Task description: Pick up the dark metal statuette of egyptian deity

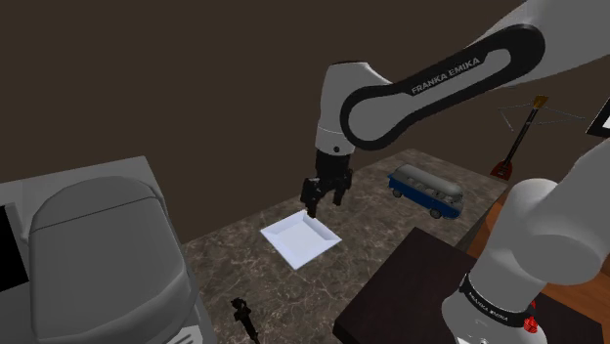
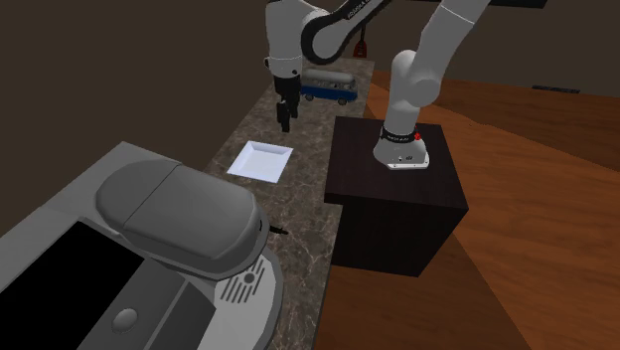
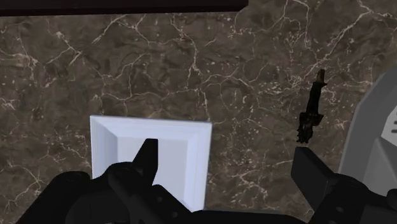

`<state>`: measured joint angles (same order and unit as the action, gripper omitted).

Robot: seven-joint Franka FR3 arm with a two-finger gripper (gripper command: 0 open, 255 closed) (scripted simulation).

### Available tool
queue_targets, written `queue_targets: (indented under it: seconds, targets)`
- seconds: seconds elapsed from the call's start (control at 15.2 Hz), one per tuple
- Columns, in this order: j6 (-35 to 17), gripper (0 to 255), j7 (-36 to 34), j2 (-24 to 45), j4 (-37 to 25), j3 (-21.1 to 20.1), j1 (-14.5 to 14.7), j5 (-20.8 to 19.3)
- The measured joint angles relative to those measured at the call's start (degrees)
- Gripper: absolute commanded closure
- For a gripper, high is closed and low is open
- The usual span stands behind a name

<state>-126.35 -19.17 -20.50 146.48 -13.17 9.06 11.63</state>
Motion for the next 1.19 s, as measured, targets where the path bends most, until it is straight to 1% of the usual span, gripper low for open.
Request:
queue_targets:
  seconds: [0.26,0.53,0.66,0.86,1.19]
  targets:
    - [-6.88,0,-3.47,8.31,-1.57,-3.38,0.95,-1.05]
    - [-12.63,0,-8.32,16.97,-4.44,-6.34,1.95,-4.07]
    - [-14.97,0,-10.76,21.8,-6.7,-7.02,2.32,-6.65]
    - [-18.34,0,-15.38,28.84,-9.86,-7.53,3.96,-11.04]
    - [-21.42,0,-22.53,40.04,-17.05,-6.06,8.53,-18.23]
